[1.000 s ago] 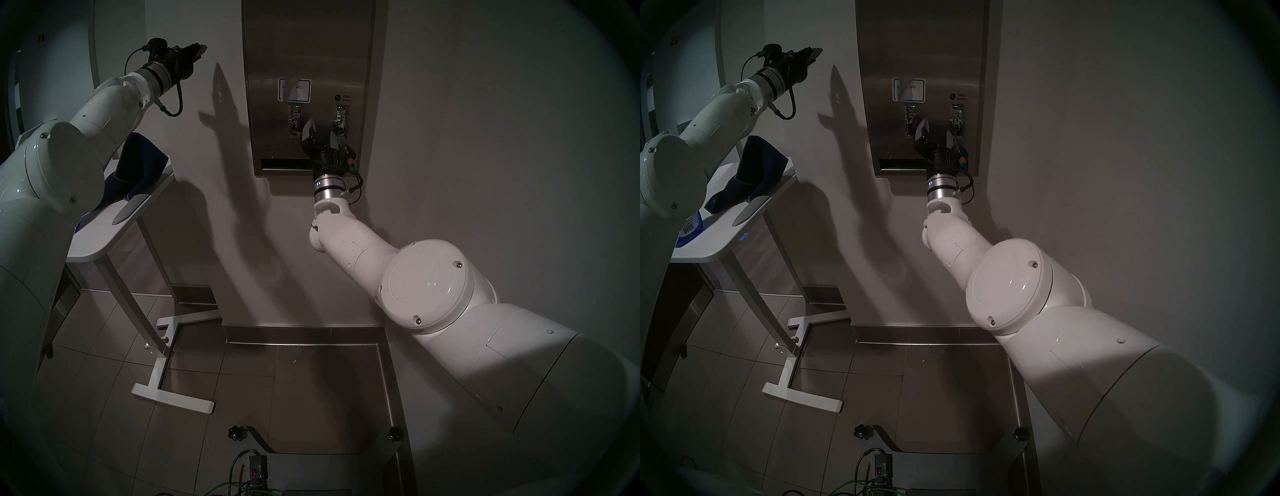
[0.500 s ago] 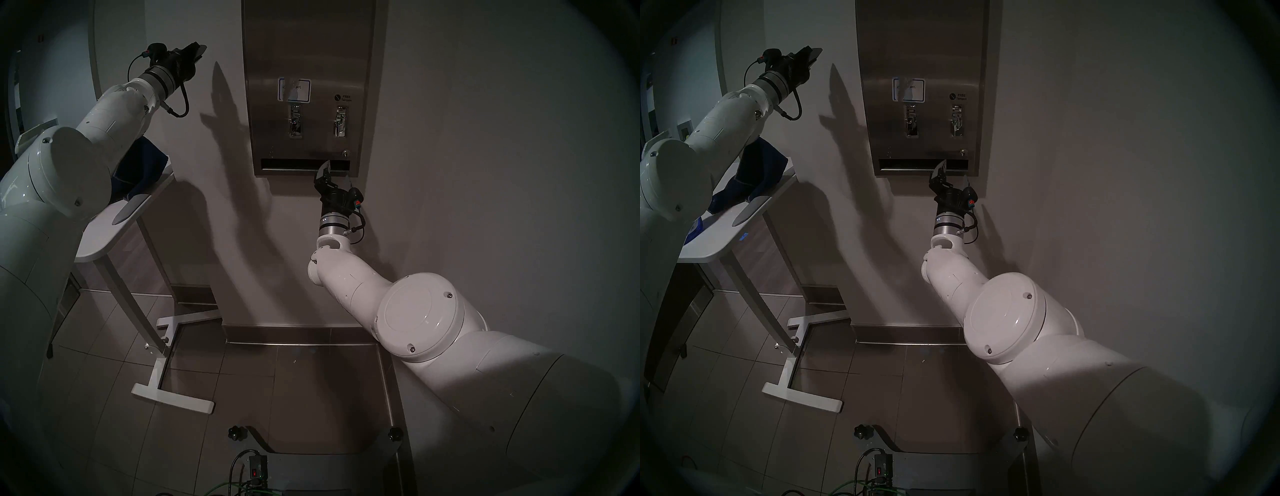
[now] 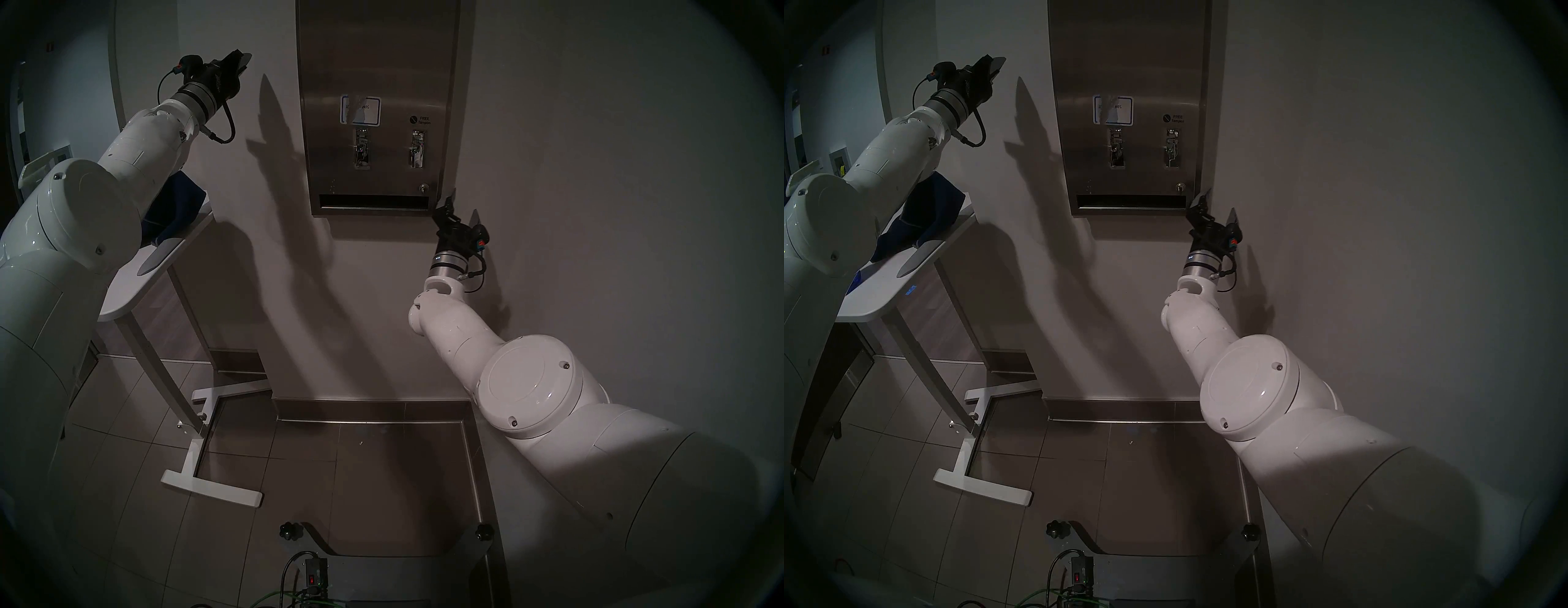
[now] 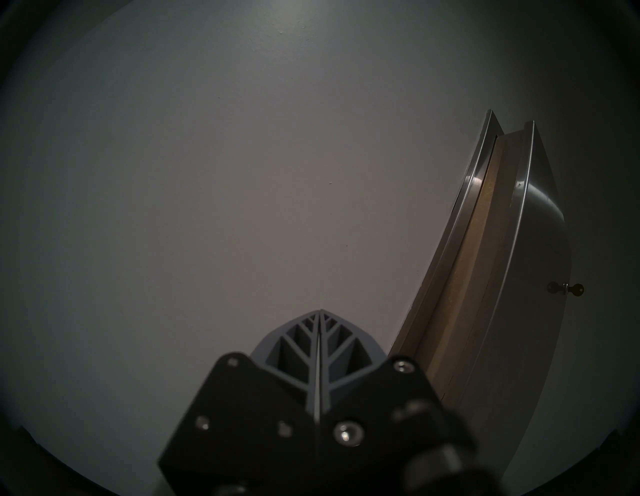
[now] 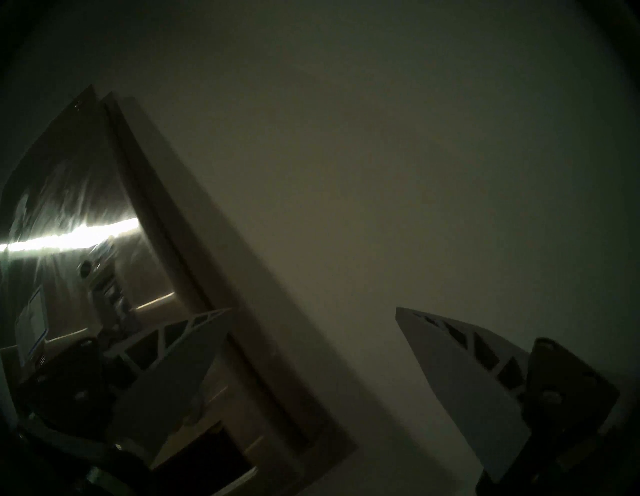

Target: Pick up the cloth and wipe the surface

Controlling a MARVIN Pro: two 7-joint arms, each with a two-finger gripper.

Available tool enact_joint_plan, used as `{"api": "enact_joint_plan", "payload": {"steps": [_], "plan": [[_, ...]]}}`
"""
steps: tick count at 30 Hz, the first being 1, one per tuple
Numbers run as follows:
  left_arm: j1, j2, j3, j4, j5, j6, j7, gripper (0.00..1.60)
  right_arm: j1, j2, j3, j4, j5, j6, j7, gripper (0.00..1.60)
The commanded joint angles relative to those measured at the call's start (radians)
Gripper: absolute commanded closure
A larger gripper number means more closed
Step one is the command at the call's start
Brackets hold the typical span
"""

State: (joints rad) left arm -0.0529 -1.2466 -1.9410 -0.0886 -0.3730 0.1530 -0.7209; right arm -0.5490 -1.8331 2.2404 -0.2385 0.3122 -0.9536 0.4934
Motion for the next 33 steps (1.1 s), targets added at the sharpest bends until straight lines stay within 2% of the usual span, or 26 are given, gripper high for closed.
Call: {"api": "enact_joint_plan", "payload": {"steps": [1, 33], "plan": [[-0.041, -0.006, -0.026, -0.034, -0.025, -0.017, -0.006, 1.6, 0.054, 0.012, -0.009, -0.094, -0.008, -0.006, 0.01, 0.0], [-0.029, -0.026, -0.107, -0.038, -0.057, -0.078, -0.008, 1.6, -0.019, -0.087, -0.022, -0.335, -0.017, -0.006, 0.02, 0.0]]}}
